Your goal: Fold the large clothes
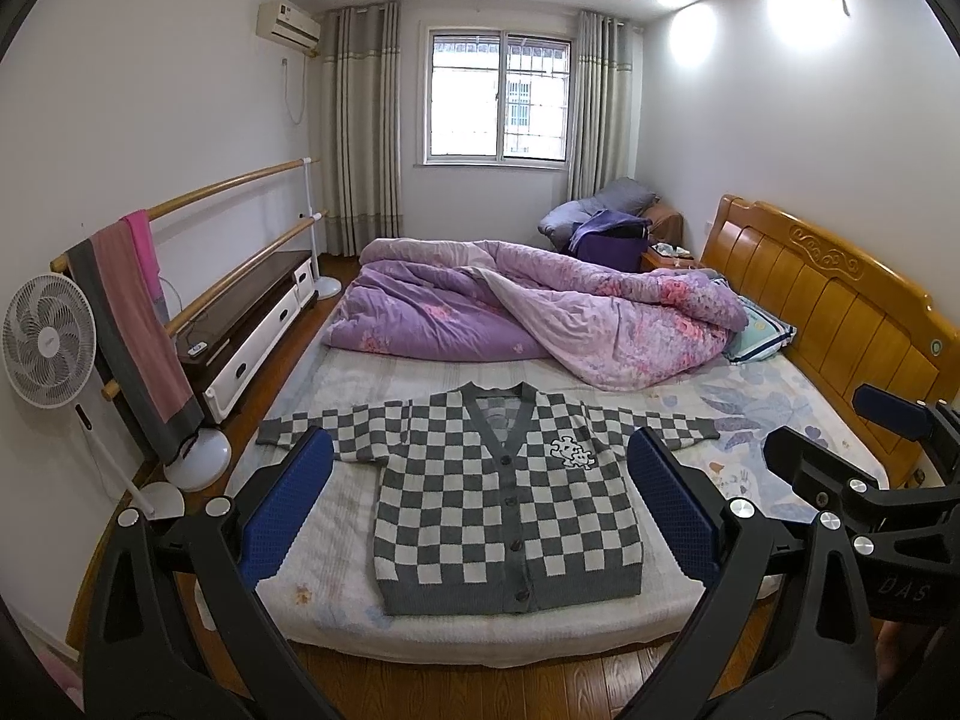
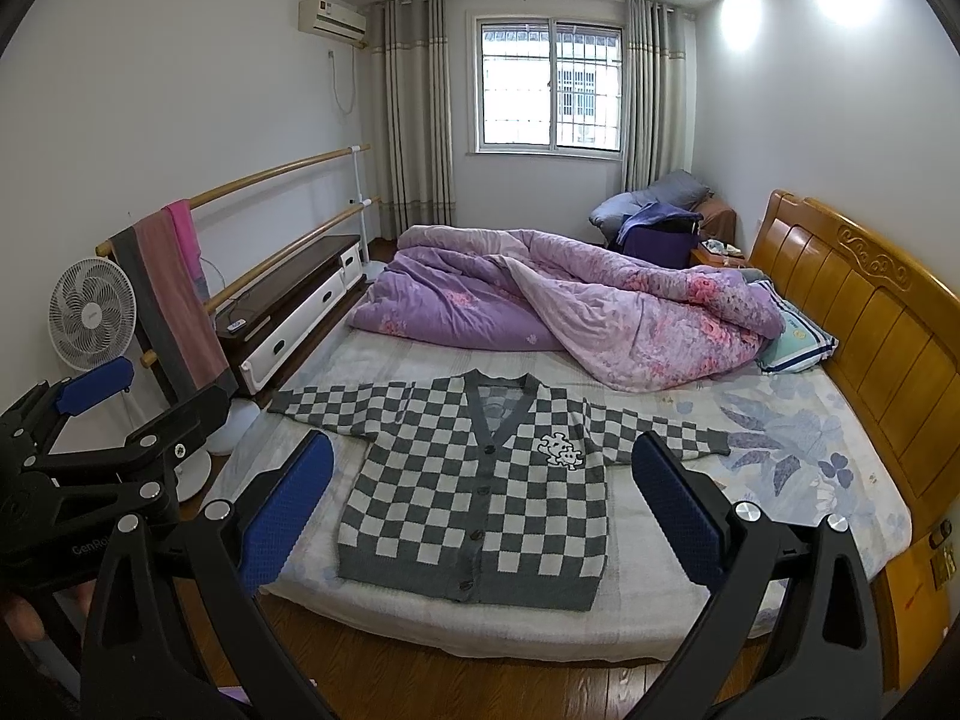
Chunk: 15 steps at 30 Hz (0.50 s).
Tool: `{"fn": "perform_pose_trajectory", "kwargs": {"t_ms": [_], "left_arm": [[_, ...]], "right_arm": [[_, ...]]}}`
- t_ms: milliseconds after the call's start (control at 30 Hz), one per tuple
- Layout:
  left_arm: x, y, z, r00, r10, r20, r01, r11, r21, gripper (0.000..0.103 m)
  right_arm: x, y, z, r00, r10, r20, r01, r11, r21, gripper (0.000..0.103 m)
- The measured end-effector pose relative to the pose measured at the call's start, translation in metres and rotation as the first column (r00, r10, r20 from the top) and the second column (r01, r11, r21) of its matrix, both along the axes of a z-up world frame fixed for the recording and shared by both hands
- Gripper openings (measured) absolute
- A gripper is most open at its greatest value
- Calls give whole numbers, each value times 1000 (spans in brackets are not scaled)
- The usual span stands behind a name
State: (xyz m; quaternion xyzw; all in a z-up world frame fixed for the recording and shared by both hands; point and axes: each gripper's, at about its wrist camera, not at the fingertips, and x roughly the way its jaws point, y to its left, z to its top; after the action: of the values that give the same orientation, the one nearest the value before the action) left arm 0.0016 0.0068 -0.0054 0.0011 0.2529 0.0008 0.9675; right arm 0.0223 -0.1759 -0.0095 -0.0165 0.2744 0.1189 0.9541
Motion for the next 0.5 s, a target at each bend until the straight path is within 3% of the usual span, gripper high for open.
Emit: {"fn": "perform_pose_trajectory", "kwargs": {"t_ms": [500], "left_arm": [[16, 33, -20, 996, 40, -78, -42, 999, -26, 98]], "right_arm": [[28, 43, -21, 996, 32, -88, -31, 999, 20, 96]]}}
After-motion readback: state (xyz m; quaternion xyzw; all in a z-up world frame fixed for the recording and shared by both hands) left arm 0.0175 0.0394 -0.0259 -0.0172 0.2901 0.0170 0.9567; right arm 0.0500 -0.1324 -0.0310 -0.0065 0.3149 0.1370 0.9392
